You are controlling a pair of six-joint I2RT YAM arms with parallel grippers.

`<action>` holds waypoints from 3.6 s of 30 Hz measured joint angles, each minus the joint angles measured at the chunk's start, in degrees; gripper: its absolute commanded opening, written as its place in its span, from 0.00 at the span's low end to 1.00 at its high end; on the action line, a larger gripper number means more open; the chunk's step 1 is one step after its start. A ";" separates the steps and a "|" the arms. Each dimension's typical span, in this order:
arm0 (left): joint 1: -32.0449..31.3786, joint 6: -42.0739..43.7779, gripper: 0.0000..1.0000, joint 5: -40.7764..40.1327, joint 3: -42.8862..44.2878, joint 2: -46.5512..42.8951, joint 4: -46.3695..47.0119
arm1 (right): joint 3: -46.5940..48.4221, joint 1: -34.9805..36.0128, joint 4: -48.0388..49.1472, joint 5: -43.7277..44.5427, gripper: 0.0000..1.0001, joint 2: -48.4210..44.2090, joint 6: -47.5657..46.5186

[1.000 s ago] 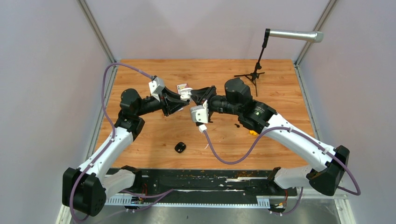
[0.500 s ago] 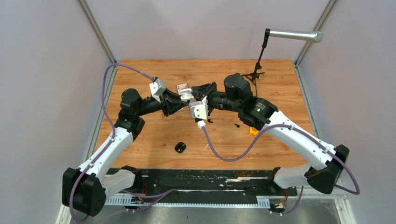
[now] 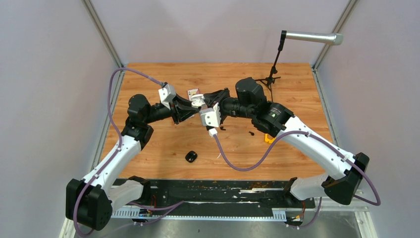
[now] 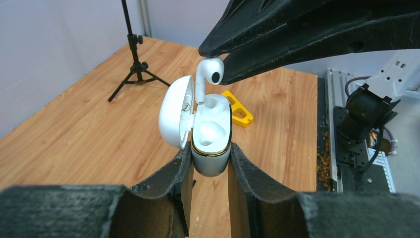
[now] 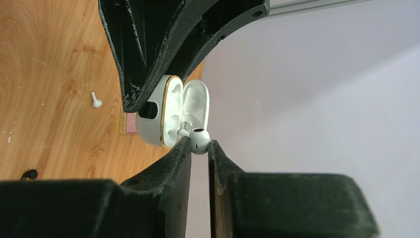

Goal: Insert the wireless bluetooth earbuds into the charging case
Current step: Place the earbud in the charging case.

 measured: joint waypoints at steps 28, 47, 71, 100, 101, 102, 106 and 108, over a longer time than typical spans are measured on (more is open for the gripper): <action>0.00 1.70 0.00 -0.11 0.00 -0.31 -0.11 | 6.64 0.00 -8.85 0.44 0.00 2.47 -0.15; -0.11 1.81 0.00 -0.74 -0.44 -0.33 0.35 | 8.26 0.00 -12.00 -0.13 0.00 3.39 1.16; -0.28 6.29 0.00 -0.83 -3.61 -0.63 2.14 | 16.50 0.02 -21.44 0.46 0.34 9.88 3.98; 0.15 -0.04 0.00 -6.19 1.01 -0.31 4.11 | 18.93 -26.67 -22.03 -8.00 0.44 11.39 38.01; 0.48 -0.22 0.00 -6.58 2.16 -0.31 3.74 | 18.27 -27.63 -21.92 -8.81 0.42 12.26 39.23; 0.87 -0.37 0.00 -7.19 3.28 -0.39 3.39 | 17.68 -27.89 -21.79 -9.64 0.39 13.44 40.30; 3.26 -0.11 0.00 -10.29 5.29 -2.27 -0.24 | 16.74 -26.73 -20.20 -12.79 0.26 20.83 46.18; 4.17 0.52 0.00 -12.15 5.81 -3.85 -3.37 | 17.59 -25.66 -19.87 -12.81 0.28 25.42 51.36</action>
